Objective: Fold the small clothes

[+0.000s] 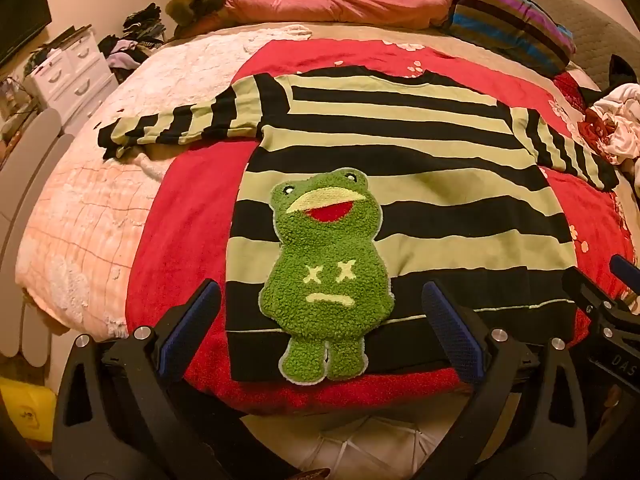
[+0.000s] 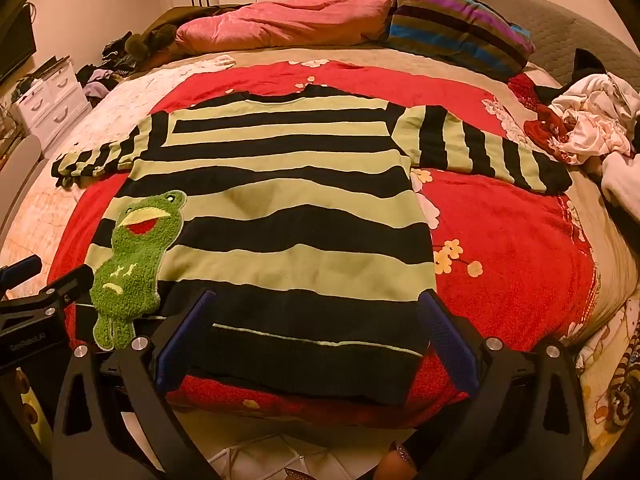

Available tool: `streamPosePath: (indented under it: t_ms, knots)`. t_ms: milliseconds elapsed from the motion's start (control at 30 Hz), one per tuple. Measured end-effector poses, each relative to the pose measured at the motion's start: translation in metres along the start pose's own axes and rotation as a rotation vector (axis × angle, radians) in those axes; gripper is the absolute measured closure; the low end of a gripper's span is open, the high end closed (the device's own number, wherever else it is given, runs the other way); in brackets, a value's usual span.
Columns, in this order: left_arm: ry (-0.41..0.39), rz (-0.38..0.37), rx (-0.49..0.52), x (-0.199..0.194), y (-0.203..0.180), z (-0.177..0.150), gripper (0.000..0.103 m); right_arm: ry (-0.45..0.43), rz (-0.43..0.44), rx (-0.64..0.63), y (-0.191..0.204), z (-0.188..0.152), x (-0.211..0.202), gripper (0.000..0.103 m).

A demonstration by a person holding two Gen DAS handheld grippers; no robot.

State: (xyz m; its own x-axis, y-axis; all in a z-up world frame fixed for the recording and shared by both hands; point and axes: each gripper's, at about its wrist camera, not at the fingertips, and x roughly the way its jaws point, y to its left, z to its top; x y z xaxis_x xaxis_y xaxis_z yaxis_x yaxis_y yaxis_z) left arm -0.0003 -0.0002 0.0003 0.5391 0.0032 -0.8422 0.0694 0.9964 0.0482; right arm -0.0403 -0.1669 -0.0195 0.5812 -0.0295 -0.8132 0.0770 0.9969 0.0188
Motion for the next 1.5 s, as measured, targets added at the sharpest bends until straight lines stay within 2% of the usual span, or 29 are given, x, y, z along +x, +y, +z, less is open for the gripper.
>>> streamPosePath:
  t_ms: [1500]
  knots:
    - [0.0, 0.007, 0.006, 0.0026, 0.0045, 0.0007, 0.009, -0.002, -0.004, -0.007, 0.0008, -0.0009, -0.0031, 0.004]
